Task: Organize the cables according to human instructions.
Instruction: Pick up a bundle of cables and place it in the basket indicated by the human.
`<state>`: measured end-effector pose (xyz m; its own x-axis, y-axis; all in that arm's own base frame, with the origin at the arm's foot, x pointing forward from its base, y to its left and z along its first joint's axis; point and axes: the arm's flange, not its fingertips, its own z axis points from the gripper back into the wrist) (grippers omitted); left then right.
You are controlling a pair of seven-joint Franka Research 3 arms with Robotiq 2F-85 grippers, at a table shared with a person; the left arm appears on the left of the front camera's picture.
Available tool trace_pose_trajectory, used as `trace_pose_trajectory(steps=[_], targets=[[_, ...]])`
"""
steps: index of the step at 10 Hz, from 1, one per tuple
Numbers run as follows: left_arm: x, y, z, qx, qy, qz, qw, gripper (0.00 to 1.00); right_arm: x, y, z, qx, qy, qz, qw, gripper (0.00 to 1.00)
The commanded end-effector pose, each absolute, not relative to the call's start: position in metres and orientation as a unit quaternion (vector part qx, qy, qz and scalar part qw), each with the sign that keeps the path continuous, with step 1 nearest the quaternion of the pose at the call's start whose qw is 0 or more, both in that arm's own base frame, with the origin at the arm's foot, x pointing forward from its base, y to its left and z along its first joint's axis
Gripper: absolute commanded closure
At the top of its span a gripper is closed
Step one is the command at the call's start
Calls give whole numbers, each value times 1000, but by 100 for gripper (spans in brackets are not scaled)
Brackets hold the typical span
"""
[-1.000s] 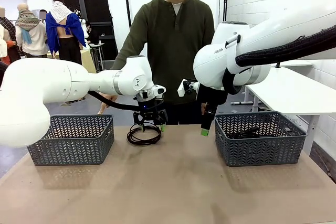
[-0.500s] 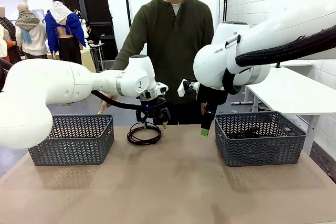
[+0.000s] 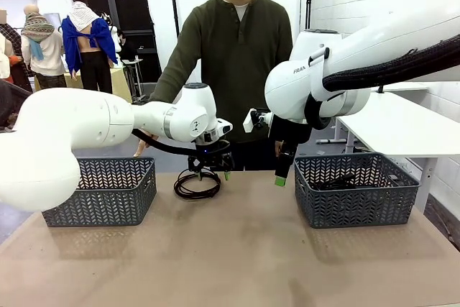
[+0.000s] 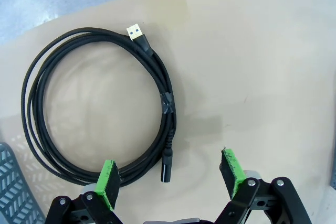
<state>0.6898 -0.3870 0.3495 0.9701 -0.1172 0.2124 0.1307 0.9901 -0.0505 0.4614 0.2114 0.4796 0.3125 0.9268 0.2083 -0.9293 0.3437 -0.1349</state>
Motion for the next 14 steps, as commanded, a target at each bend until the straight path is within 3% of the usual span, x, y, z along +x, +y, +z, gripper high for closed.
trace_pose_trajectory(steps=[1,14], targets=[[704,-393,347,-21,-120,-38,992,0,462,211,479,2,-125,572,811,0],[703,-388,339,-29,-120,-56,991,0,462,211,479,2,-125,572,811,0]])
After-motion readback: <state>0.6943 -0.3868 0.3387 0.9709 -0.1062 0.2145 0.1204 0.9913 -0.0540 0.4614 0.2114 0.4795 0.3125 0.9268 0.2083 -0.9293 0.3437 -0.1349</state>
